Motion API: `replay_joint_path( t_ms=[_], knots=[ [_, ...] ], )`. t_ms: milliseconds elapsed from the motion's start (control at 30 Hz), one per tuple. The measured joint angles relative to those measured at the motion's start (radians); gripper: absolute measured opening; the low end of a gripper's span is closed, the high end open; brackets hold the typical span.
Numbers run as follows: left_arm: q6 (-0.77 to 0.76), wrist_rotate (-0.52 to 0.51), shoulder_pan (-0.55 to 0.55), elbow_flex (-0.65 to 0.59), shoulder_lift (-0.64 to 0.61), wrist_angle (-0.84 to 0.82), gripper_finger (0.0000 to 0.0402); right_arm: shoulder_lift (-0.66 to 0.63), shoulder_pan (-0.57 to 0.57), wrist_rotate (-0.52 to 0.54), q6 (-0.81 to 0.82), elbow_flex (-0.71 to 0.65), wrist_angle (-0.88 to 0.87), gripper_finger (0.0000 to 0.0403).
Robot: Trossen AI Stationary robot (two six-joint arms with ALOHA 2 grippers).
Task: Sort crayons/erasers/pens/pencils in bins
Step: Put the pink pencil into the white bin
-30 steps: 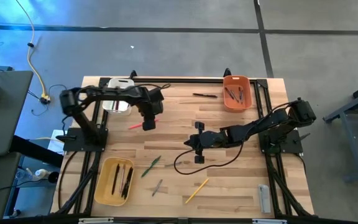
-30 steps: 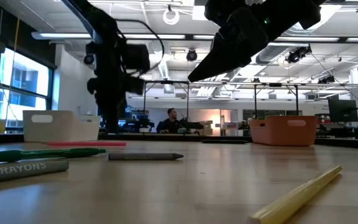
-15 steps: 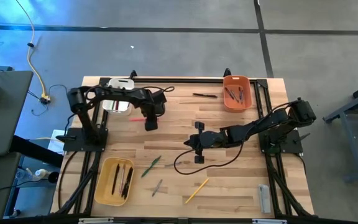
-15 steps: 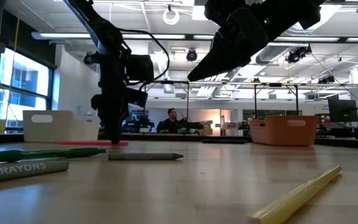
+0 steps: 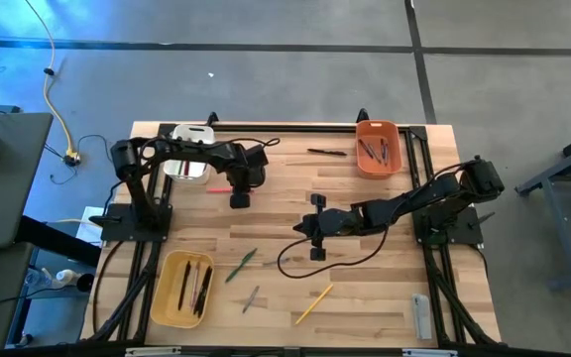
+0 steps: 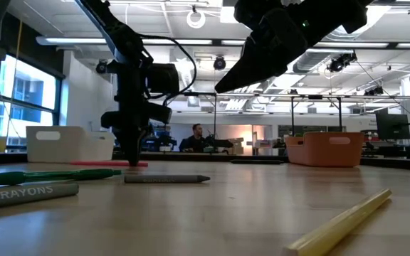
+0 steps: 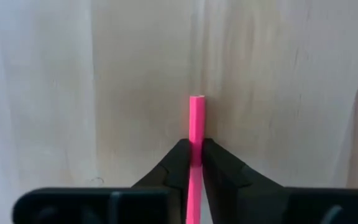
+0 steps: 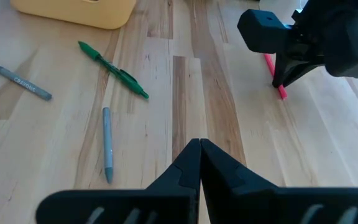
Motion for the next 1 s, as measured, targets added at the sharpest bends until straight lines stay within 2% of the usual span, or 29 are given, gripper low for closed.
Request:
replay_joint_path(
  t_ms=[200,367,733,1000],
  knots=[
    [0.045,-0.029,-0.023,-0.001,-0.008,0.001,0.0005,0.000,0.000,0.000,0.000,0.000,0.000,0.0000],
    [0.005,-0.034,-0.022,0.006,-0.057,0.003,0.0002,0.000,0.000,0.000,0.000,0.000,0.000,0.0000],
    [-0.140,-0.002,0.036,0.014,-0.285,-0.058,0.0000,0.000,0.000,0.000,0.000,0.000,0.000,0.0000],
    [-0.283,-0.114,0.160,0.015,-0.457,-0.132,0.0000,0.000,0.000,0.000,0.000,0.000,0.000,0.0000]
  ],
)
